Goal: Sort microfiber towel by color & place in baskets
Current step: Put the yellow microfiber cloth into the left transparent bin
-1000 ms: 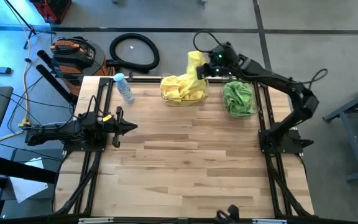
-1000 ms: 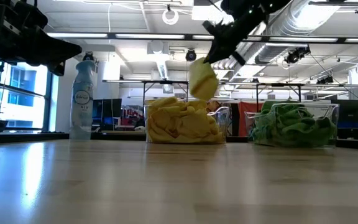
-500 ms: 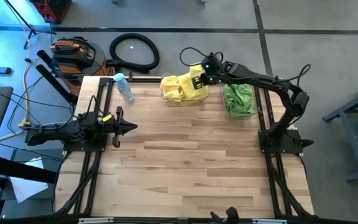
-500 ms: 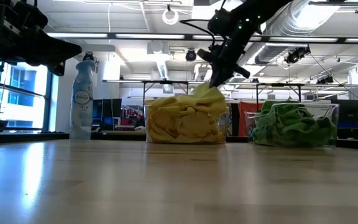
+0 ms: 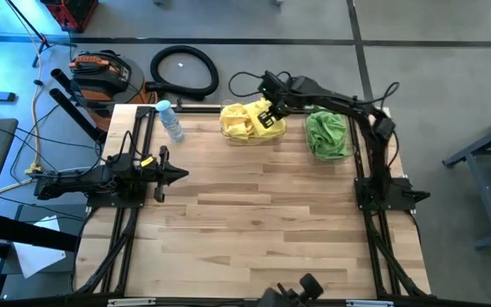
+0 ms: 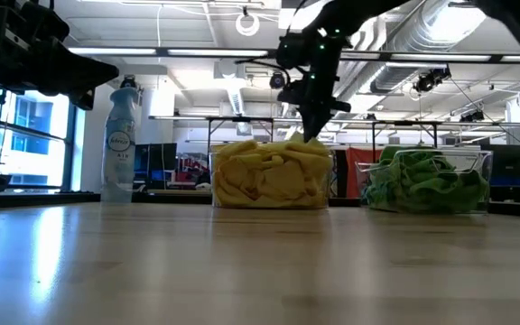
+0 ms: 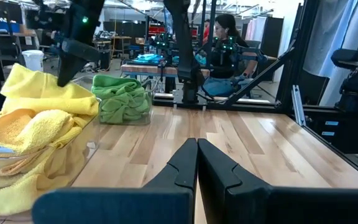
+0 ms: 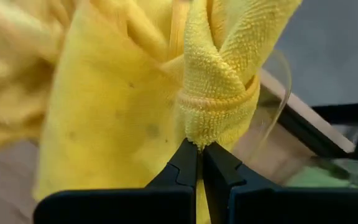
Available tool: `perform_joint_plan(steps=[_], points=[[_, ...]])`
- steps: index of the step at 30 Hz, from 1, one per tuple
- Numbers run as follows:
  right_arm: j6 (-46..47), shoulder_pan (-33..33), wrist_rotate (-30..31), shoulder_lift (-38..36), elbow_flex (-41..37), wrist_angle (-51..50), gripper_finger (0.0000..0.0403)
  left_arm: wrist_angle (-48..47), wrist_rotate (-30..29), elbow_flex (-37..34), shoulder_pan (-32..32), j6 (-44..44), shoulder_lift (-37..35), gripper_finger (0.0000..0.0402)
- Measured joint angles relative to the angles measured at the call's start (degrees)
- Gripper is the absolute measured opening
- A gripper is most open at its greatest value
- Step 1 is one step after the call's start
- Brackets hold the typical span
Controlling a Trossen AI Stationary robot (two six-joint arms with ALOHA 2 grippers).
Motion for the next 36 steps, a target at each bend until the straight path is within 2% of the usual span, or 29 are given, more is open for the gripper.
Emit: perform_joint_plan(steps=[3,7,13,19,28,36], points=[[-5.1,-1.08,-0.43,4.53,7.24,-8.07,0.0,0.0,0.02,-0.02,0.0,0.02,0.02,0.0],[-14.22,-1.78,-2.42,8.74,12.31,-10.99,0.0,-0.02,0.01,0.0,0.0,0.02,0.02,0.0],[-21.29,-1.93,-5.59,13.64,12.75,-11.19,0.0,-0.02,0.02,0.0,0.0,0.02,0.02,0.0],[-25.95,-1.84,-5.49,17.46,12.75,-10.32,0.0,-0.02,0.02,0.0,0.0,0.01,0.0,0.0],[-26.13,-1.82,-5.41,19.54,12.75,-9.16,0.0012,-0.02,0.02,0.0,0.0,0.0,0.02,0.0],[-24.08,-1.82,-5.55,18.61,16.07,-13.56,0.0079,-0.02,0.02,0.0,-0.02,0.02,0.02,0.0]])
